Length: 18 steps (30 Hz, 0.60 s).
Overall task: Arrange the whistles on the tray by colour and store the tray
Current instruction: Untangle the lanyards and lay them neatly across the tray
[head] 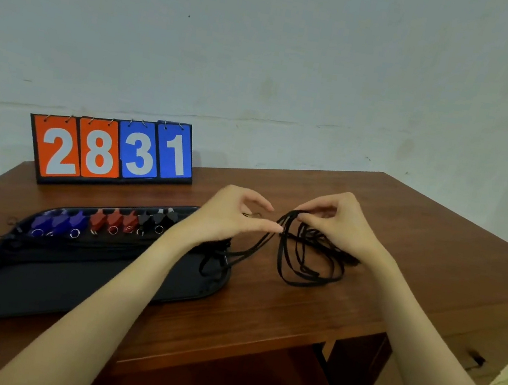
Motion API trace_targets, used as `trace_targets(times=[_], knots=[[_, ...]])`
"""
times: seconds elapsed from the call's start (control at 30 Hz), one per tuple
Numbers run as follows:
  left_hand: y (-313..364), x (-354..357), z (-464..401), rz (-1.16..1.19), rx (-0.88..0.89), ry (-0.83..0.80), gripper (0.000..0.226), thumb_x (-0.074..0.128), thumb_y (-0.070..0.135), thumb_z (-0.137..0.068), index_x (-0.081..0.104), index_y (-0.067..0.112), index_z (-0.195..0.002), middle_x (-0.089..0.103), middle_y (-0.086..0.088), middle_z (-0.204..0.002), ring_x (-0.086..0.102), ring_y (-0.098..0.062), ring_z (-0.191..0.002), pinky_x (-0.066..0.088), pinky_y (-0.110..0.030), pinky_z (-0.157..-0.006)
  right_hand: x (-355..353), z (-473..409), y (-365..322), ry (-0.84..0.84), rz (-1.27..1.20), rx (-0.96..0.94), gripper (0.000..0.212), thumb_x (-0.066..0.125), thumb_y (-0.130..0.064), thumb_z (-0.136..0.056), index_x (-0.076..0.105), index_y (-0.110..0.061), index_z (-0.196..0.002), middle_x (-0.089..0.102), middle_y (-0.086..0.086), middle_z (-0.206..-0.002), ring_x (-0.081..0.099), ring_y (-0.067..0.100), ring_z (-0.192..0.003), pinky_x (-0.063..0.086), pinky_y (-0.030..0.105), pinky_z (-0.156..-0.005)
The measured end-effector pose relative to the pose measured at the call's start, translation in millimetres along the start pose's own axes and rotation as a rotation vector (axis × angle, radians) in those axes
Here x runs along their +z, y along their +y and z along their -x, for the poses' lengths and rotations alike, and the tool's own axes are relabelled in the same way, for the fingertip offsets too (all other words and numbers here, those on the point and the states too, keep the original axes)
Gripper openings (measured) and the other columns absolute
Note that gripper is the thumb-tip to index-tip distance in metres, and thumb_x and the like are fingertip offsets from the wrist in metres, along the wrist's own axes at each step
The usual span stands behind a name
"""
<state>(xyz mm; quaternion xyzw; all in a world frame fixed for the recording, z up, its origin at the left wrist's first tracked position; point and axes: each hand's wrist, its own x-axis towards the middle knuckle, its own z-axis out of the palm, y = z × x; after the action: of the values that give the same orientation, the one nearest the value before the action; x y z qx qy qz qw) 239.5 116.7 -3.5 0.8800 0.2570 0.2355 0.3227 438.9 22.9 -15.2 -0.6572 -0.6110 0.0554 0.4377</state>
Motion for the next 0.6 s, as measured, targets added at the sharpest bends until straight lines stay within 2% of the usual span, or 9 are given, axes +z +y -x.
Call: trace_targets(times=[0.03, 0.1, 0.17, 0.27, 0.4, 0.5, 0.57, 0.6], knots=[[2, 4, -4, -0.040, -0.005, -0.029, 0.050, 0.075, 0.049, -0.072, 0.068, 0.023, -0.114, 0.061, 0.025, -0.055, 0.055, 0.008, -0.051, 0.052, -0.029, -0.079, -1, 0, -1, -0.001, -0.007, -0.002, 0.012, 0.072, -0.012, -0.082, 0.077, -0.018, -0.092, 0.073, -0.009, -0.082, 0.067, -0.001, -0.077, 0.053, 0.014, -0.071], [3, 13, -10, -0.094, -0.005, -0.073, 0.052, 0.075, 0.051, -0.072, 0.068, 0.024, -0.117, 0.070, 0.019, -0.086, 0.063, 0.002, -0.075, 0.052, -0.034, -0.088, -3, 0, -1, 0.001, -0.014, -0.007, 0.012, 0.071, -0.012, -0.082, 0.077, -0.018, -0.091, 0.074, -0.009, -0.082, 0.068, 0.001, -0.077, 0.055, 0.016, -0.072], [0, 19, -14, -0.119, 0.007, -0.086, 0.043, 0.073, 0.046, -0.077, 0.071, 0.021, -0.112, 0.071, 0.009, -0.105, 0.065, -0.005, -0.090, 0.051, -0.035, -0.092, -4, 1, 2, 0.002, -0.029, -0.009, 0.012, 0.072, -0.012, -0.082, 0.077, -0.018, -0.091, 0.074, -0.007, -0.081, 0.068, 0.003, -0.076, 0.055, 0.018, -0.072], [0, 20, -17, -0.091, 0.029, -0.051, 0.023, 0.070, 0.038, -0.083, 0.076, 0.019, -0.093, 0.072, 0.009, -0.092, 0.063, -0.002, -0.088, 0.049, -0.027, -0.088, -6, 2, 7, -0.012, -0.044, -0.008, 0.012, 0.072, -0.012, -0.082, 0.077, -0.016, -0.091, 0.074, -0.006, -0.080, 0.068, 0.004, -0.074, 0.054, 0.018, -0.069], [9, 11, -17, -0.008, 0.031, 0.055, 0.020, 0.064, 0.035, -0.088, 0.074, 0.022, -0.077, 0.069, 0.012, -0.080, 0.059, 0.004, -0.083, 0.038, -0.018, -0.082, -13, 8, 13, -0.085, -0.106, 0.019, 0.009, 0.072, -0.015, -0.082, 0.077, -0.014, -0.090, 0.074, -0.003, -0.079, 0.067, 0.002, -0.069, 0.051, 0.015, -0.064], [14, 7, -18, 0.042, 0.034, 0.182, 0.026, 0.059, 0.033, -0.092, 0.070, 0.021, -0.072, 0.069, 0.012, -0.081, 0.059, 0.003, -0.088, 0.038, -0.024, -0.088, -18, 13, 19, -0.156, -0.252, 0.045, 0.012, 0.067, -0.017, -0.086, 0.076, -0.012, -0.094, 0.072, 0.000, -0.075, 0.063, 0.004, -0.065, 0.049, 0.013, -0.062], [19, 5, -17, 0.082, 0.019, 0.255, 0.029, 0.057, 0.031, -0.094, 0.067, 0.019, -0.069, 0.068, 0.009, -0.082, 0.059, 0.000, -0.094, 0.041, -0.030, -0.095, -20, 16, 26, -0.115, -0.358, 0.083, 0.014, 0.065, -0.020, -0.088, 0.076, -0.014, -0.095, 0.068, 0.002, -0.069, 0.056, 0.010, -0.059, 0.047, 0.015, -0.060], [21, 5, -16, 0.103, 0.010, 0.276, 0.030, 0.056, 0.030, -0.094, 0.066, 0.018, -0.068, 0.065, 0.008, -0.075, 0.060, -0.001, -0.092, 0.041, -0.035, -0.097, -20, 17, 29, -0.079, -0.410, 0.109, 0.014, 0.065, -0.020, -0.088, 0.076, -0.014, -0.095, 0.066, 0.006, -0.070, 0.052, 0.012, -0.059, 0.047, 0.017, -0.060]])
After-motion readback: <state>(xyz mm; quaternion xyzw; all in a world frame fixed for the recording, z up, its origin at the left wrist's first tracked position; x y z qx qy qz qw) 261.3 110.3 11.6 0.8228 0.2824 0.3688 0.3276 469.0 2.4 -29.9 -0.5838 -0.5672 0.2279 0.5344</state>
